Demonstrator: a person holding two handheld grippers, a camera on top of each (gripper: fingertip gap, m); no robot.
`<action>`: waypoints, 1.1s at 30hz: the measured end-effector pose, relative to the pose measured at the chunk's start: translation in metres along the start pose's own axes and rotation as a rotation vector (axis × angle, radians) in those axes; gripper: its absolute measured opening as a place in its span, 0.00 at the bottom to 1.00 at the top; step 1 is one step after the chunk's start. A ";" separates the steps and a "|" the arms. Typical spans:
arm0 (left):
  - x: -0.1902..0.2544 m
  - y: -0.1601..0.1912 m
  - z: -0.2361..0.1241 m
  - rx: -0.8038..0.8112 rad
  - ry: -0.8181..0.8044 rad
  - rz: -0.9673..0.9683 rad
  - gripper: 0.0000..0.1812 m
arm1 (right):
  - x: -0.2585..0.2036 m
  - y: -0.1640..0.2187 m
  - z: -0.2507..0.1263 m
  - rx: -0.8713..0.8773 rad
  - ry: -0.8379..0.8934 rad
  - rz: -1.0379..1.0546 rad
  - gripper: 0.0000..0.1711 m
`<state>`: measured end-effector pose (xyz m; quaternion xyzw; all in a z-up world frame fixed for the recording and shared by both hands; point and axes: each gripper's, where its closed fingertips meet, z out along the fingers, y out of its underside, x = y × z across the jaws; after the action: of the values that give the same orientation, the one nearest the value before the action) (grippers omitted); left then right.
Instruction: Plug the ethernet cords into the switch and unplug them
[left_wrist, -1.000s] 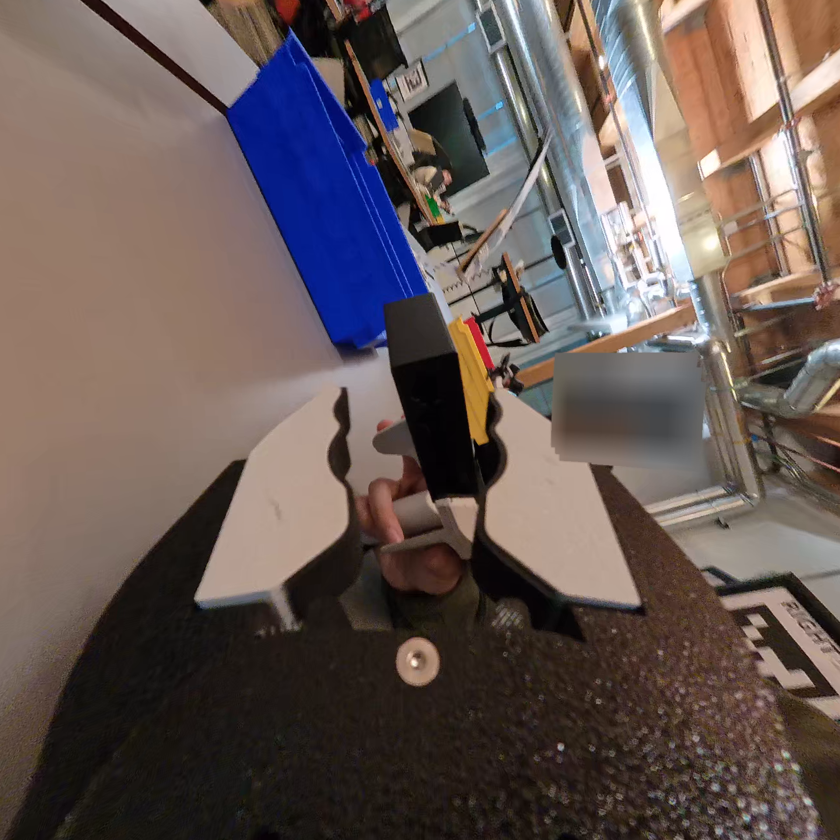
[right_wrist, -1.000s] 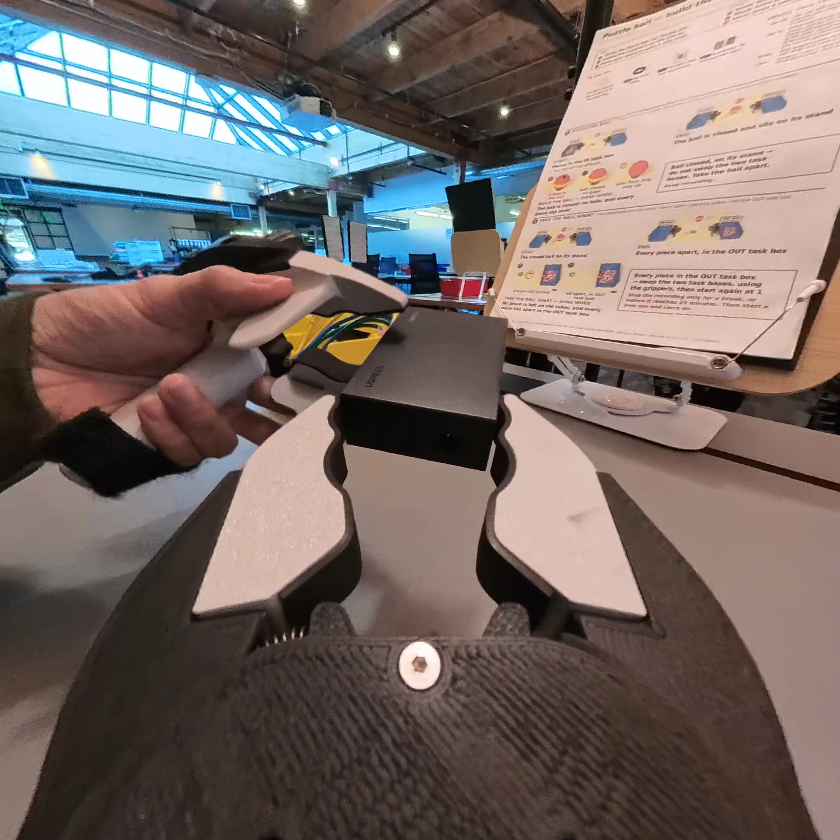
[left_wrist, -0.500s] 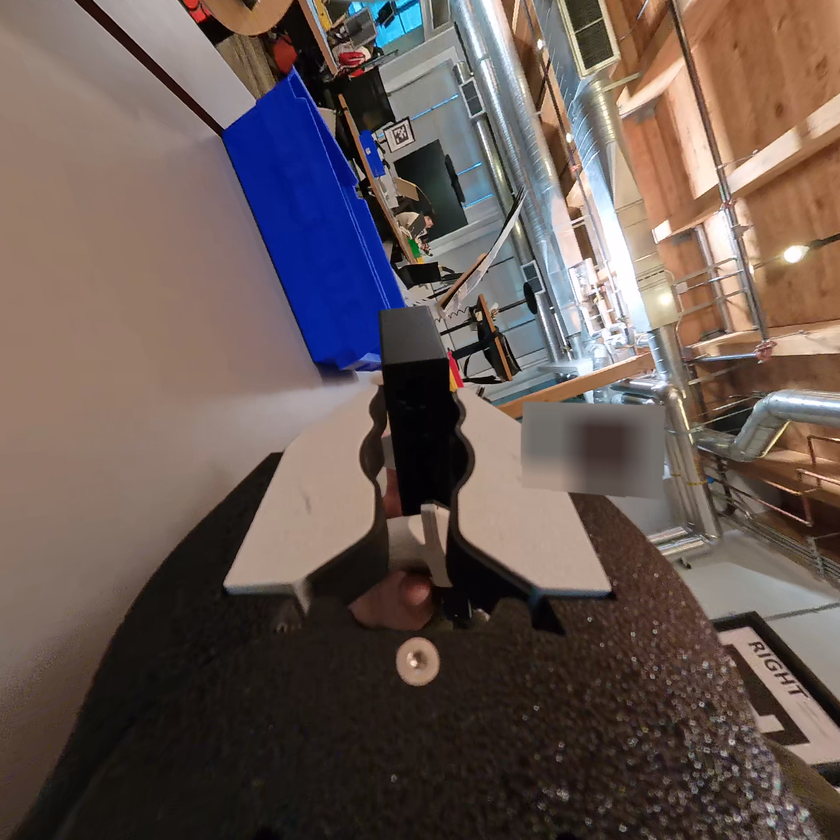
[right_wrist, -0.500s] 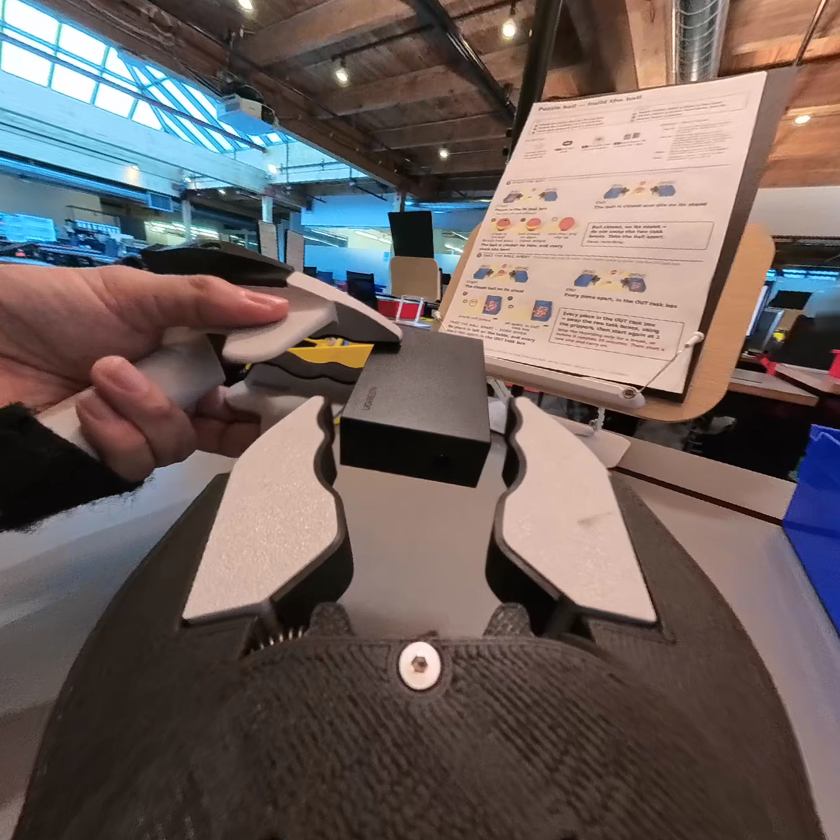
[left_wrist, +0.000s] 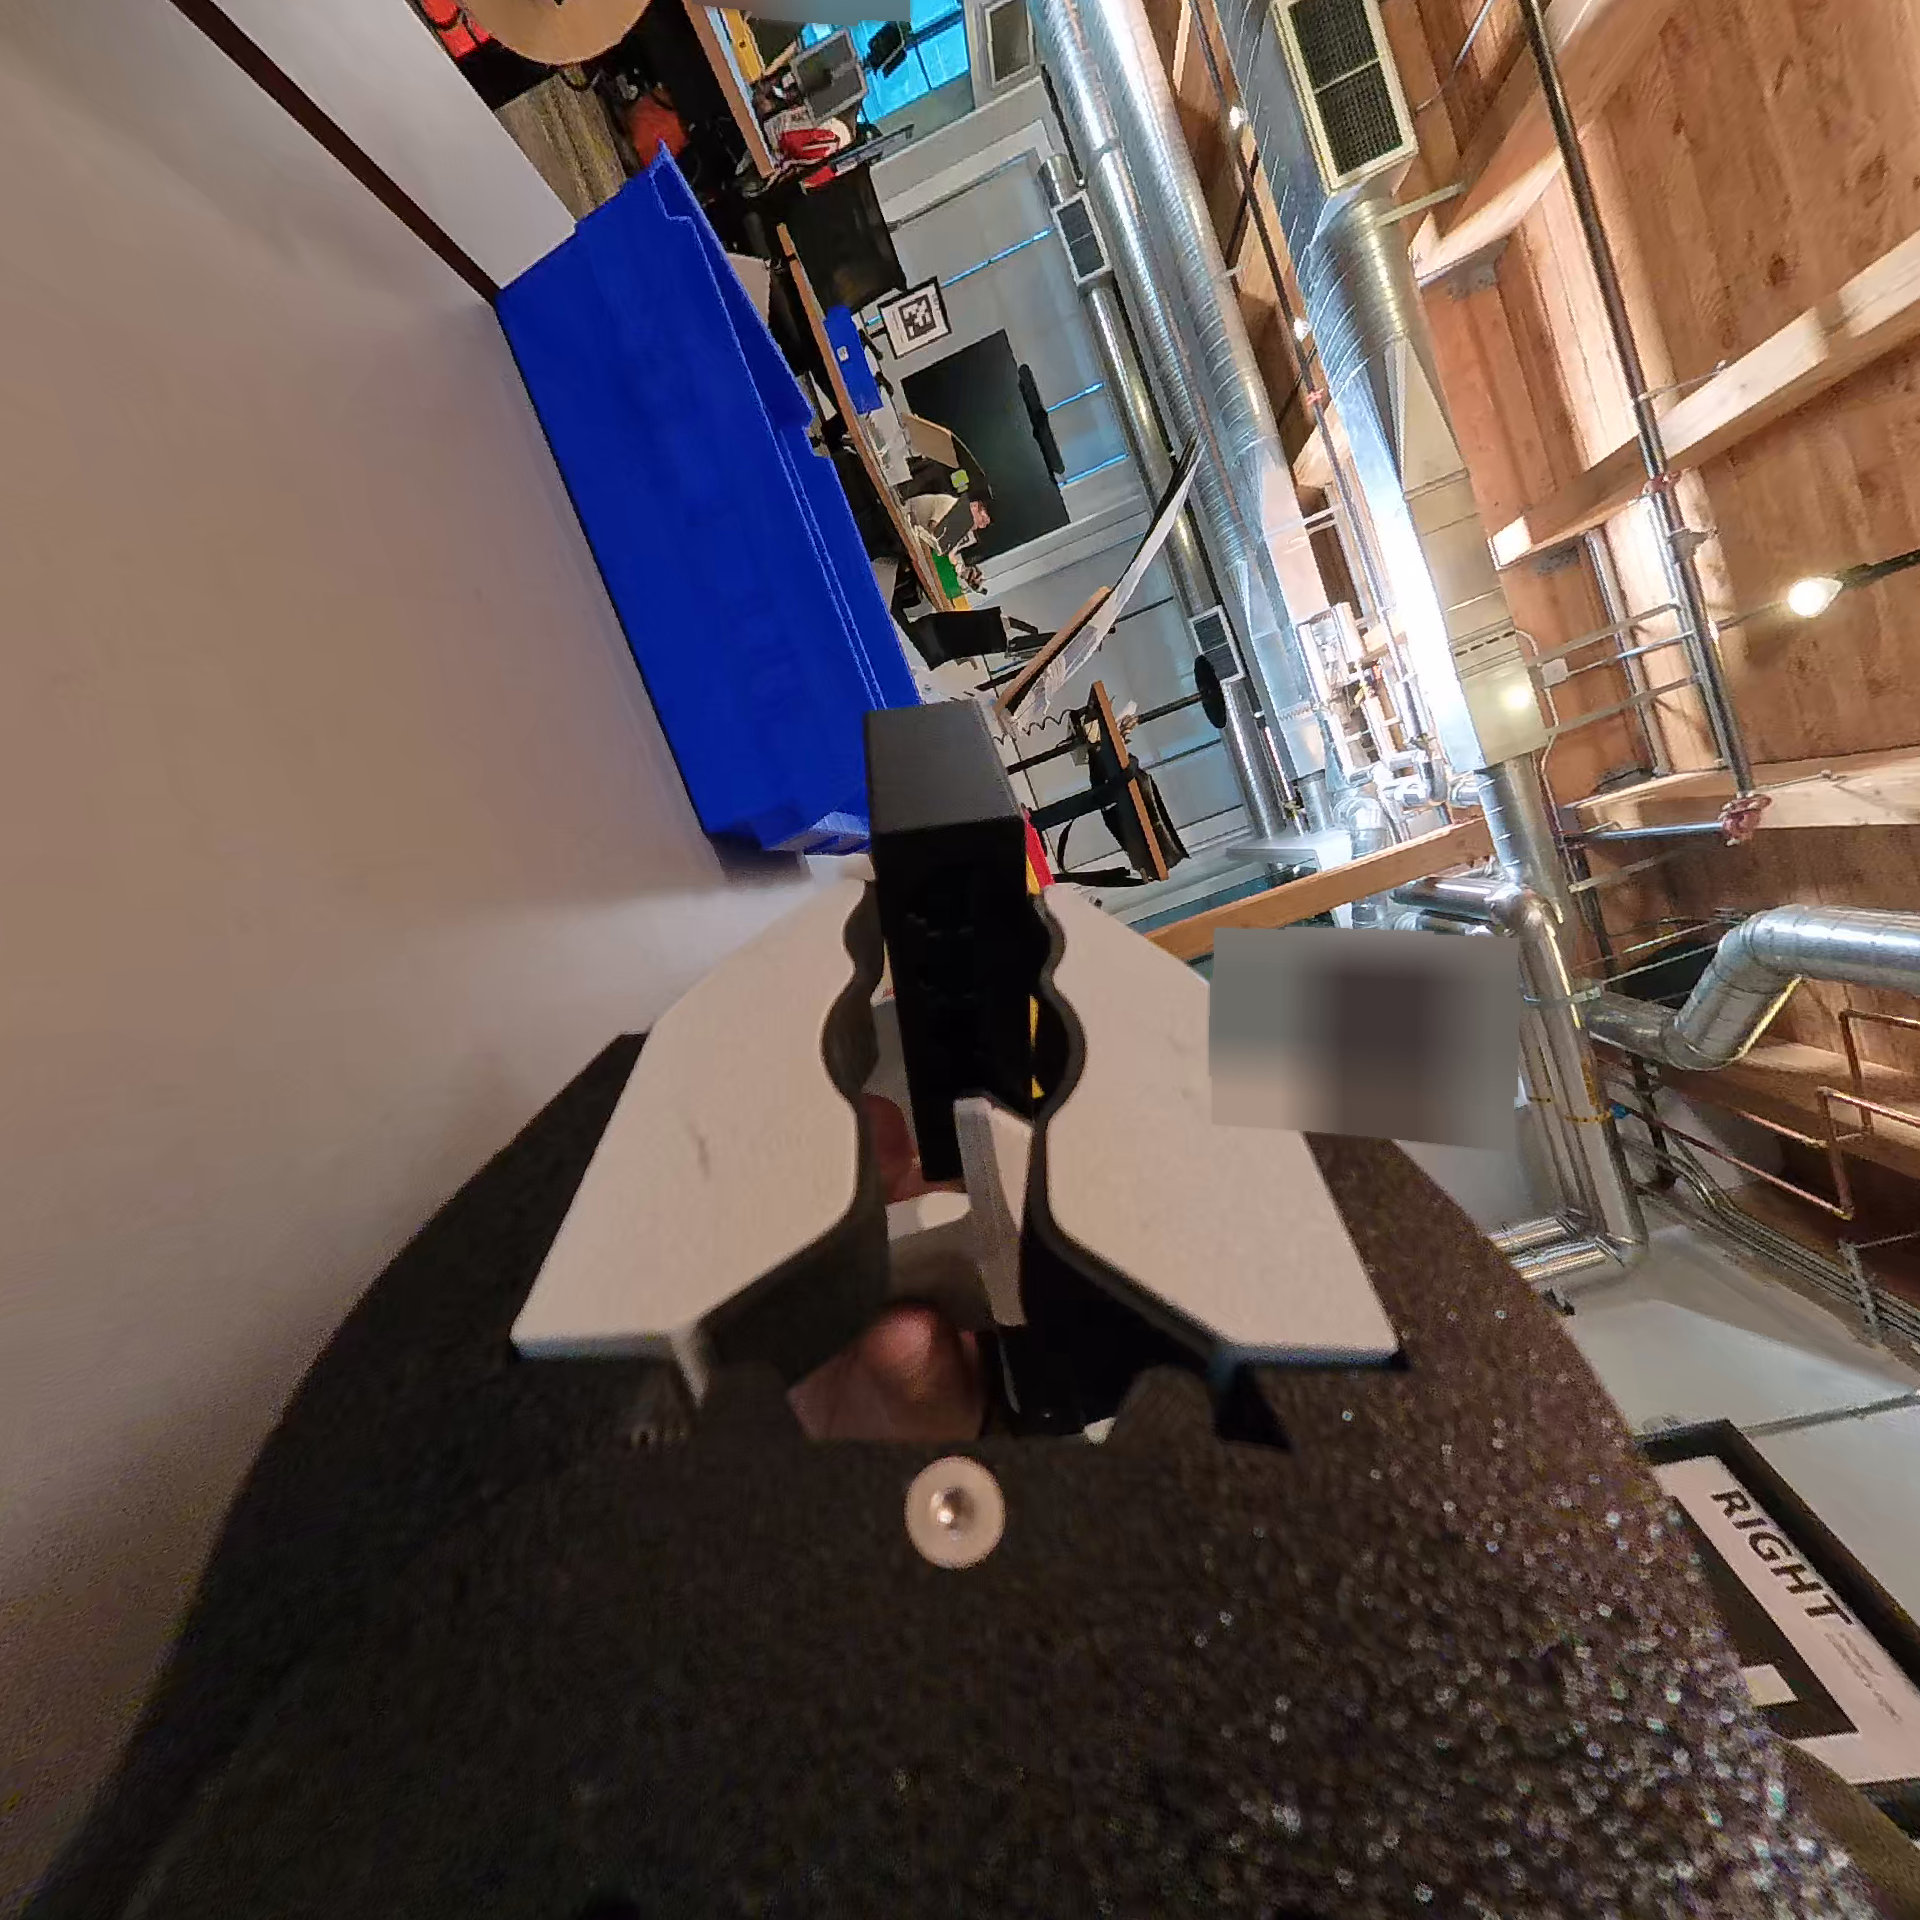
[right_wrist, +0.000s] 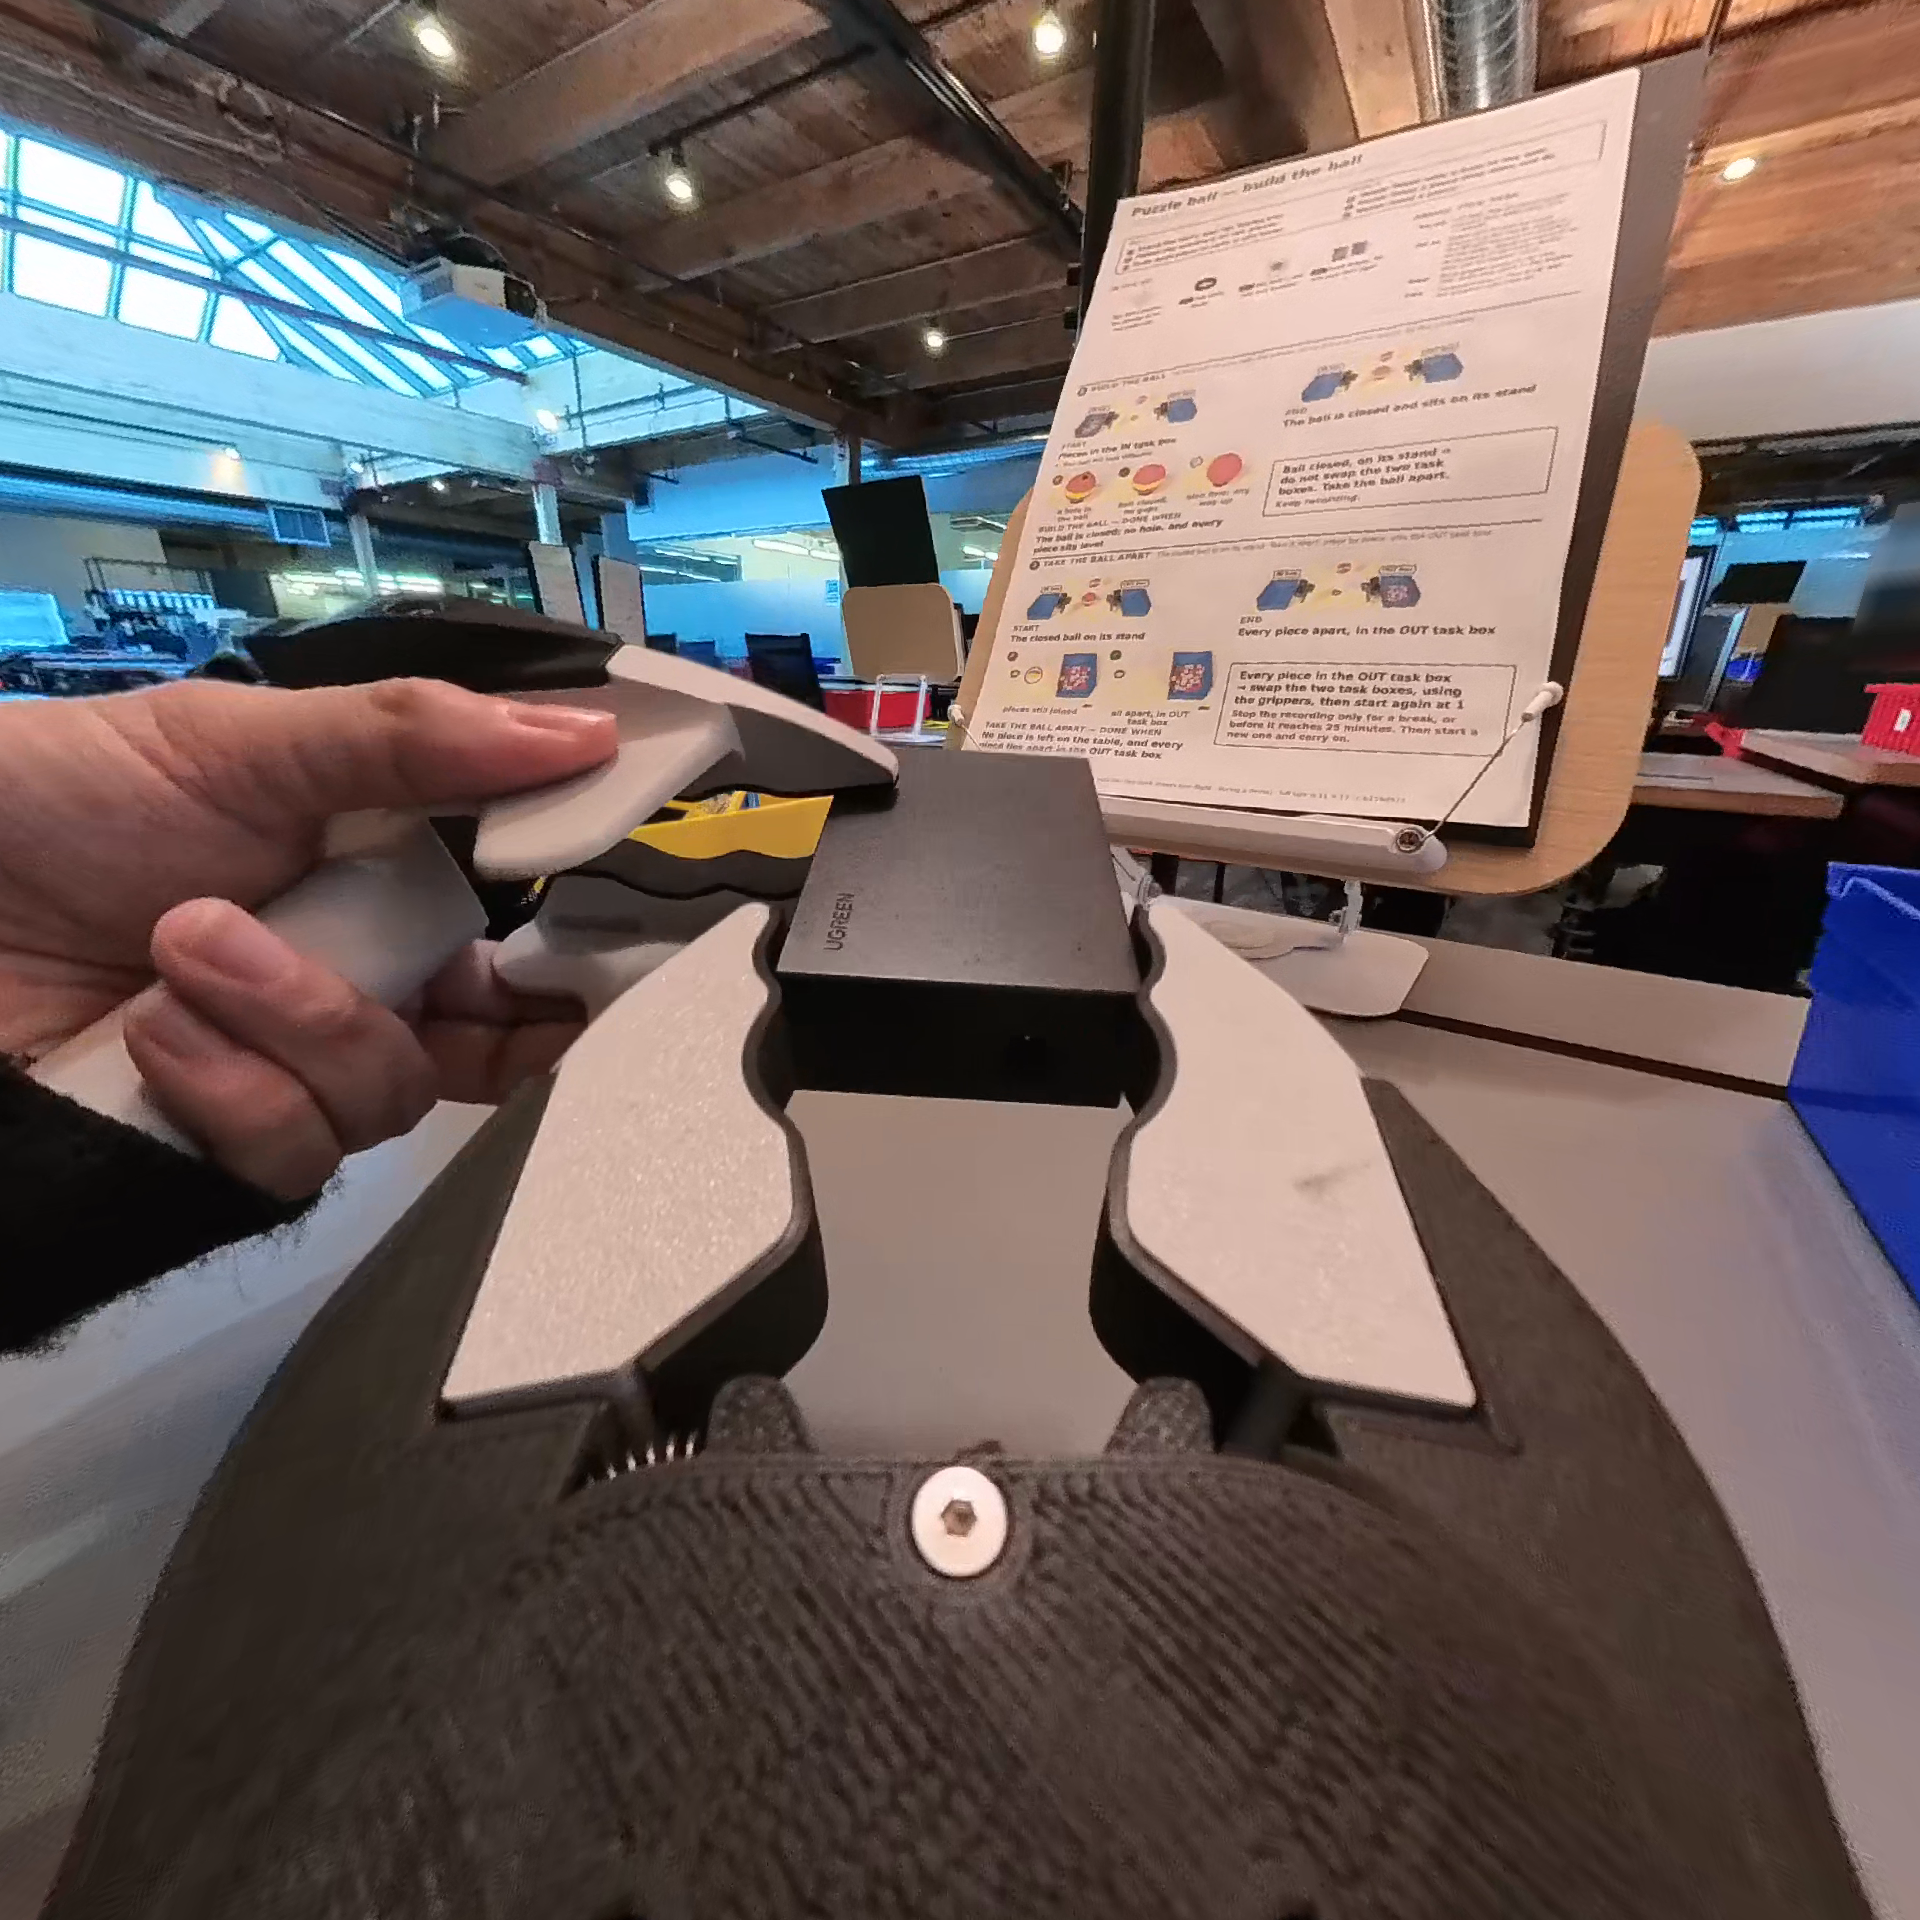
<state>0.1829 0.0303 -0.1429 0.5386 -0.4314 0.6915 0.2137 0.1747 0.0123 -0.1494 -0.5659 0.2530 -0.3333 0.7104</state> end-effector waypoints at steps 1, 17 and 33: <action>0.000 0.000 0.000 0.001 0.000 0.000 0.14 | 0.000 0.000 0.000 -0.003 0.001 0.007 0.36; 0.004 -0.004 0.002 -0.013 -0.004 0.095 0.18 | 0.010 0.002 -0.004 -0.008 -0.035 0.232 0.36; 0.001 0.023 0.006 -0.158 0.001 0.109 0.24 | 0.008 0.003 -0.003 -0.033 -0.010 0.099 0.36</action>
<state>0.1691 0.0129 -0.1504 0.4953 -0.5131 0.6663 0.2177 0.1784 0.0044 -0.1528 -0.5658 0.2826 -0.2905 0.7180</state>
